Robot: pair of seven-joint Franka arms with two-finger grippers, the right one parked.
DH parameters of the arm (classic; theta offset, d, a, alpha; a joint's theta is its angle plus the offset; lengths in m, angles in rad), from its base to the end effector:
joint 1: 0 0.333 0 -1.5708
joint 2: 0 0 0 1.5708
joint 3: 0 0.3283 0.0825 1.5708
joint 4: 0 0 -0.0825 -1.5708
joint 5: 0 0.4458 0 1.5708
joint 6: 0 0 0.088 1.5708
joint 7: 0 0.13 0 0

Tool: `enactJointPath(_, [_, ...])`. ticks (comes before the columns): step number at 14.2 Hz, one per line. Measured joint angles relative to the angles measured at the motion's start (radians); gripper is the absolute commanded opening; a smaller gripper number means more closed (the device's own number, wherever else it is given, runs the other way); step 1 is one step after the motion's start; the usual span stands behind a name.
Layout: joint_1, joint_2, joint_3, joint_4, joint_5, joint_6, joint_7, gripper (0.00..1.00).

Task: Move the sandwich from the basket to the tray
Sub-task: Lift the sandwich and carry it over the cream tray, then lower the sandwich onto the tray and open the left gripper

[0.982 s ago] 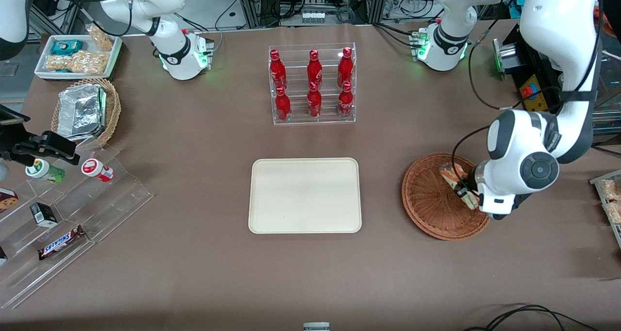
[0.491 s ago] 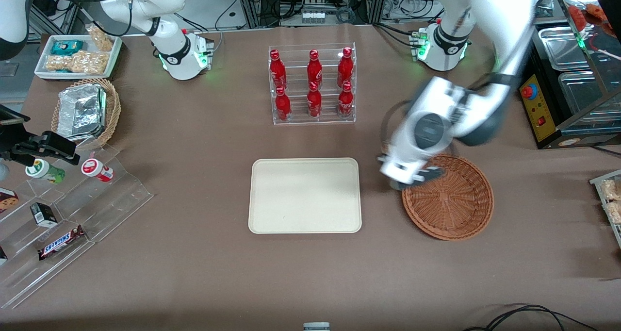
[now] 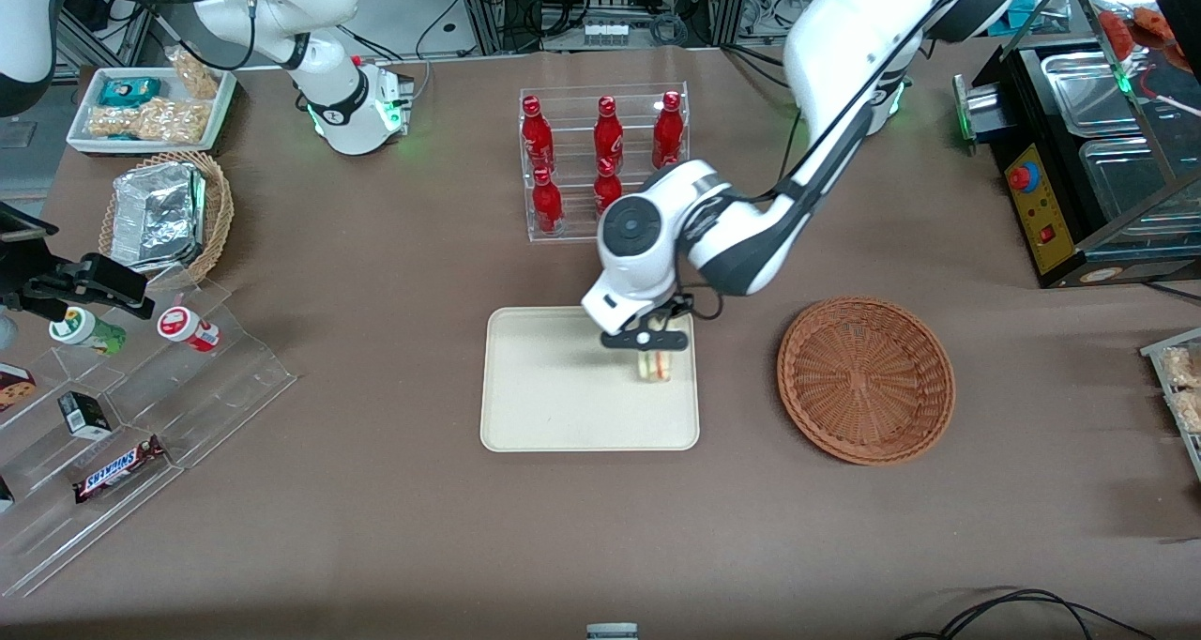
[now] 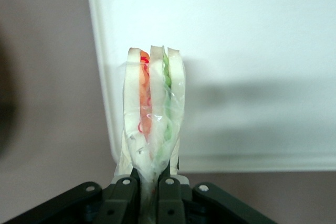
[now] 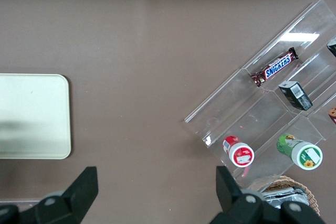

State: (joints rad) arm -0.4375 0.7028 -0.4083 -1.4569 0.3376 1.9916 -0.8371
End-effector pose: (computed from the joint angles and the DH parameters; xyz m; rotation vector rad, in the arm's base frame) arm 0.5580 -0.5214 0.2401 -3.0359 0.1379 0.0657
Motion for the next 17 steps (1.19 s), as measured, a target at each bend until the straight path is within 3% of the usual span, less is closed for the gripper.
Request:
enactJointPath(7, [-0.104, 0.226, 0.008, 0.312, 0.022, 0.012, -0.030, 0.07])
enactJointPath(11, [-0.158, 0.309, 0.052, 0.407, 0.023, 0.118, -0.184, 0.24])
enactJointPath(15, [-0.161, 0.324, 0.059, 0.423, 0.023, 0.136, -0.221, 0.59])
enactJointPath(16, [-0.161, 0.324, 0.060, 0.425, 0.023, 0.134, -0.222, 0.85])
enactJointPath(17, [-0.161, 0.324, 0.060, 0.427, 0.023, 0.129, -0.223, 1.00])
